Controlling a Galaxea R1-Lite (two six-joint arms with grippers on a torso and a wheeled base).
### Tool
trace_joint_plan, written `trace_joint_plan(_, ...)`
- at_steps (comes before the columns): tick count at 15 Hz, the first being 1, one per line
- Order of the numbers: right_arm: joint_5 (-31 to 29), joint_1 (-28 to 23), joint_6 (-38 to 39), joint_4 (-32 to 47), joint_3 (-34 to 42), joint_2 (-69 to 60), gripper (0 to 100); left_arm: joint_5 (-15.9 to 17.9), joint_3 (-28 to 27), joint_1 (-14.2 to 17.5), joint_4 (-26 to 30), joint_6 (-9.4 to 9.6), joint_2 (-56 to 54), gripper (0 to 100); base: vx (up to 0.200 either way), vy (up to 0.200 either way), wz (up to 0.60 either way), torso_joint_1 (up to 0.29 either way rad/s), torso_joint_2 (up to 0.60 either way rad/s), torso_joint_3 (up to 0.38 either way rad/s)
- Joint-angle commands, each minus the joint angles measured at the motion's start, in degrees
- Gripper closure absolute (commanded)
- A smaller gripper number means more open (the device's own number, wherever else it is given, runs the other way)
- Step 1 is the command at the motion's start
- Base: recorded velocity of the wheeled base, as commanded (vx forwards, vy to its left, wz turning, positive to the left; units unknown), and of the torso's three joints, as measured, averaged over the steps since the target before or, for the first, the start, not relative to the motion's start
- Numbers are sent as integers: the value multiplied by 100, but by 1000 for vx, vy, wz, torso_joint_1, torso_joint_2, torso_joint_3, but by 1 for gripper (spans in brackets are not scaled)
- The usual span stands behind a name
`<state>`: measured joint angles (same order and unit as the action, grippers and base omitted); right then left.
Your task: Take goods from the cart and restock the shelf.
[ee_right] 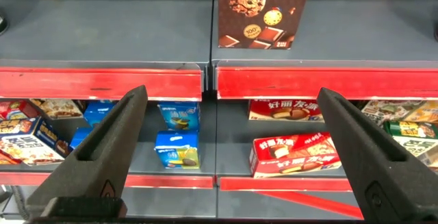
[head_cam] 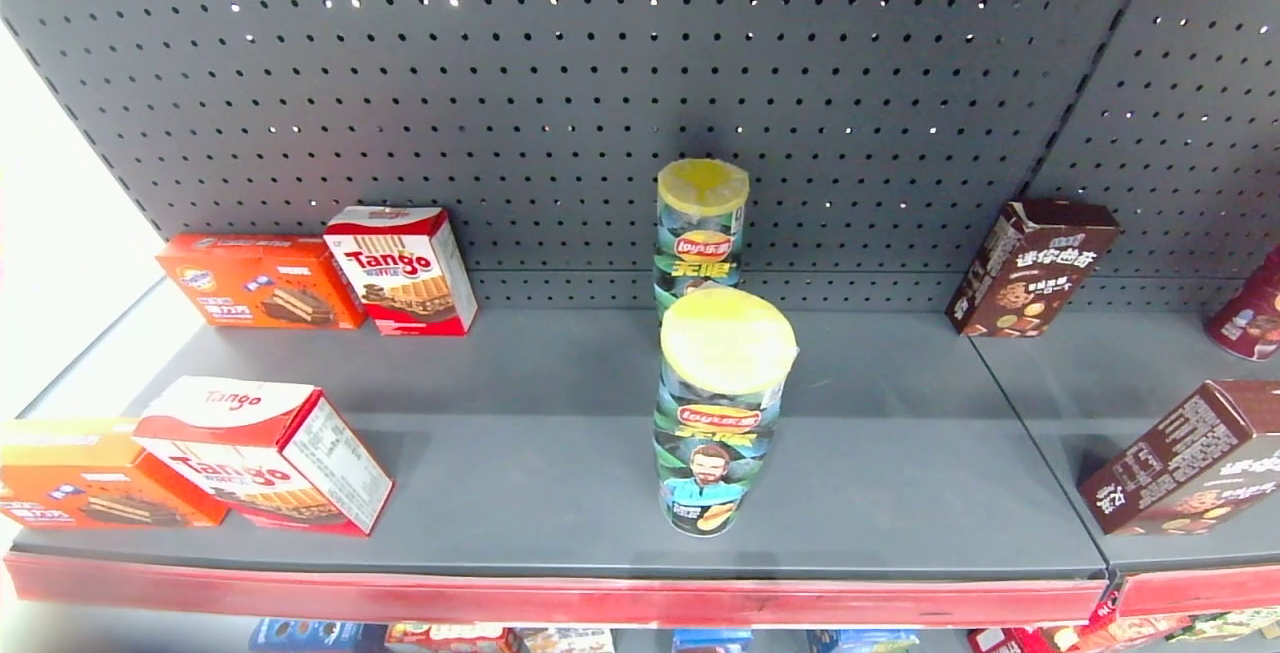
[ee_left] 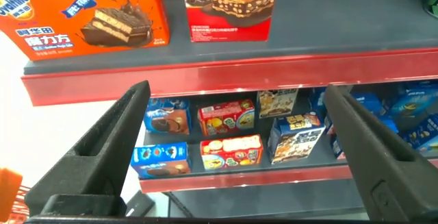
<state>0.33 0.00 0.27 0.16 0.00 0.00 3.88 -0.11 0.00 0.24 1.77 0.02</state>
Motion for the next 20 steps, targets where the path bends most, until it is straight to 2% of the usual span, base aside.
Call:
trace_joint_plan(1,2,9,0,2,0,0,0,-1,2,0,2,-1,-2,0,0,0,0,0,0,0)
trace_joint_plan(20,2,9,0,2,0,0,0,-1,2,0,2,-1,-2,0,0,0,0,0,0,0)
